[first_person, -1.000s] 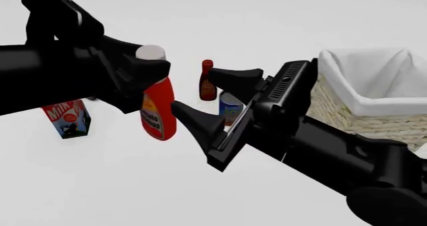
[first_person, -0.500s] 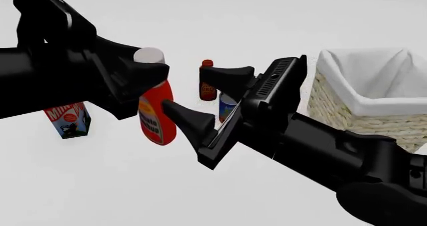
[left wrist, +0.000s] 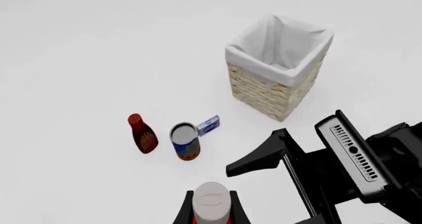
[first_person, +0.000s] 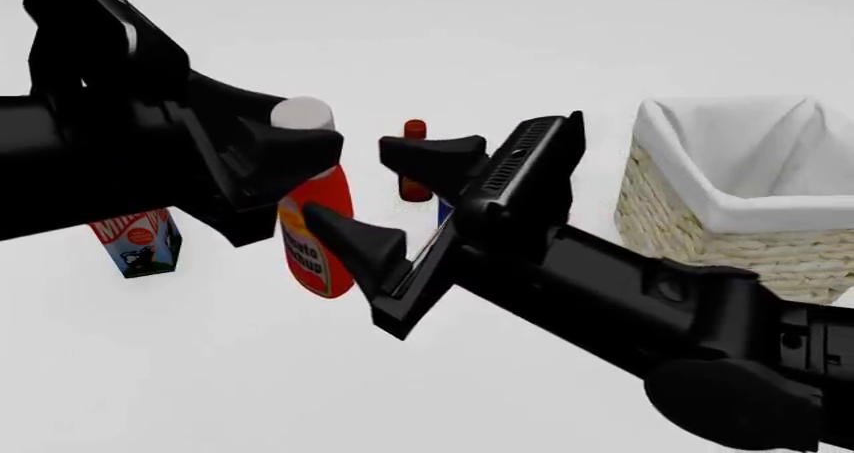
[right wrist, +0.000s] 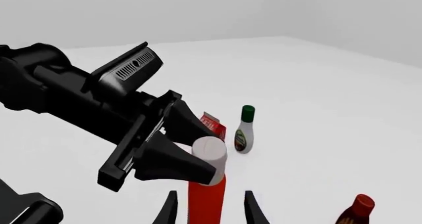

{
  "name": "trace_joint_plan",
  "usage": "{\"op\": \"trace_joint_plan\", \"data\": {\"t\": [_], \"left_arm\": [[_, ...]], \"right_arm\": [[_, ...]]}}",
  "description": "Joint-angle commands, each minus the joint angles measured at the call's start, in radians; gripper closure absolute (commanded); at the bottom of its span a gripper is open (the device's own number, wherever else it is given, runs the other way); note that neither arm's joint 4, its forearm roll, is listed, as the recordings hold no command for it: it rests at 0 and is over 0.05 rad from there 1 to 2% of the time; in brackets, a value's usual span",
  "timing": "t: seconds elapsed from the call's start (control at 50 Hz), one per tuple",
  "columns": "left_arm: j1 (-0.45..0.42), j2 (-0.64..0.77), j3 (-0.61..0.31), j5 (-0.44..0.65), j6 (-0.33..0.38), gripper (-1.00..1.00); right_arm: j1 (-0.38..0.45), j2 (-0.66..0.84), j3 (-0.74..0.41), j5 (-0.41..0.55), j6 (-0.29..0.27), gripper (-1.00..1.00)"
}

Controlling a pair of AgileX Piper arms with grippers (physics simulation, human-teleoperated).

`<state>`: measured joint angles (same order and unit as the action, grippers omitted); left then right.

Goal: Pick the ketchup and place it in the basket.

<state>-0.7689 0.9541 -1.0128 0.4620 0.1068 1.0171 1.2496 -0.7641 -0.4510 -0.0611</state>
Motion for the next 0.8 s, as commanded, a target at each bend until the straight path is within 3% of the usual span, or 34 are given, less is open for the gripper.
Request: {"op": "trace_joint_plan", "data": {"t": [0.02,0.8], "left_arm": [[-0.015,-0.008,-0.023,0.016,0.008,1.0],[-0.044,-0.015,-0.063,0.053,-0.007,1.0]], "right_arm": [[0.003,0.025,-0.005,-0.015,0.006,-1.0],[0.007,0.119,-0.022,-0.064,0.016,-1.0]]}}
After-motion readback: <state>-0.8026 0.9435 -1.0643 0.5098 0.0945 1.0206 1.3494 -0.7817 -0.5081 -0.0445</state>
